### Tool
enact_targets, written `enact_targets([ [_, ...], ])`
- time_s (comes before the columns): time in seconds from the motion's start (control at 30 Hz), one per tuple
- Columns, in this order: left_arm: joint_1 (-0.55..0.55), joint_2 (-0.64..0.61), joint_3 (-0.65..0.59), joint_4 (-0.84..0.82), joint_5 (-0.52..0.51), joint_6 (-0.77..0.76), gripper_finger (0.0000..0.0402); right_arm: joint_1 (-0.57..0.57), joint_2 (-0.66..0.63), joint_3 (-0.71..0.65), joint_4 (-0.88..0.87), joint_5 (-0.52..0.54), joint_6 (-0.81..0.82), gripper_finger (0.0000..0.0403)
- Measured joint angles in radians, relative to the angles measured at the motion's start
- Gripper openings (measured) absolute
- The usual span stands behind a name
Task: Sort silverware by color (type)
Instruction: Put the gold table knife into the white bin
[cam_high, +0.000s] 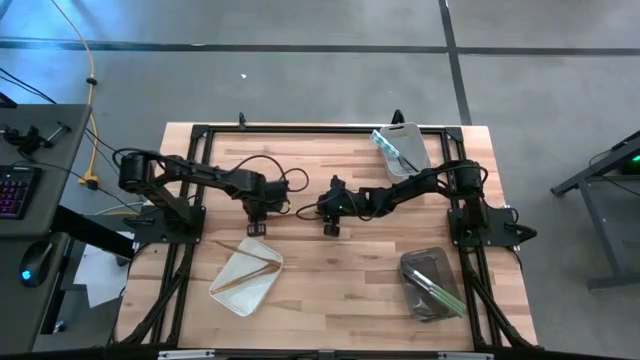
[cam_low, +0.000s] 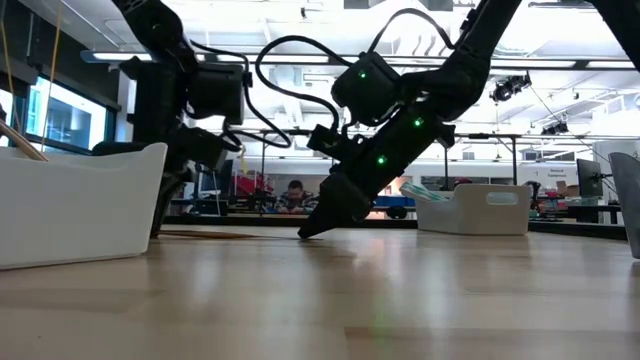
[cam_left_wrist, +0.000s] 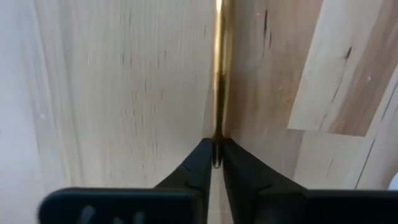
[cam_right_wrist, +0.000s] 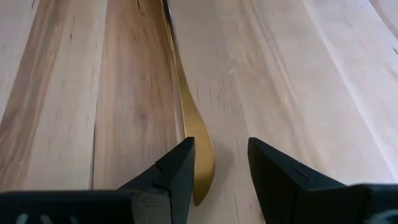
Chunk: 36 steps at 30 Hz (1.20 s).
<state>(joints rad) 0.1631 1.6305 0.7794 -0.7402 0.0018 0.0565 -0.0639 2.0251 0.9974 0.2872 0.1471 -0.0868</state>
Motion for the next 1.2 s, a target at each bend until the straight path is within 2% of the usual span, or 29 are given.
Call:
enact_targets([
  [0.1,0.001,0.004,0.011,-0.001,0.001,0.038,0.0007,0.000,0.000,0.000,0.001,0.000,0.000,0.0137],
  [0.47,0.008,-0.023,0.059,-0.050,0.023,0.058,0.0003,0.001,0.000,-0.001,0.022,-0.017,0.034,0.0137],
  [0.77,0.027,-0.082,0.099,-0.123,0.058,0.027,0.0001,0.013,-0.122,-0.001,-0.057,-0.025,0.034,0.0137],
  [0.97,0.027,-0.144,0.105,-0.172,0.121,-0.021,0.0001,0.012,-0.146,-0.002,-0.090,-0.020,0.034,0.0137],
  [1.2,0.026,-0.256,0.126,-0.332,0.147,-0.113,0.0001,0.013,-0.236,-0.002,-0.202,0.112,-0.007,0.0137],
])
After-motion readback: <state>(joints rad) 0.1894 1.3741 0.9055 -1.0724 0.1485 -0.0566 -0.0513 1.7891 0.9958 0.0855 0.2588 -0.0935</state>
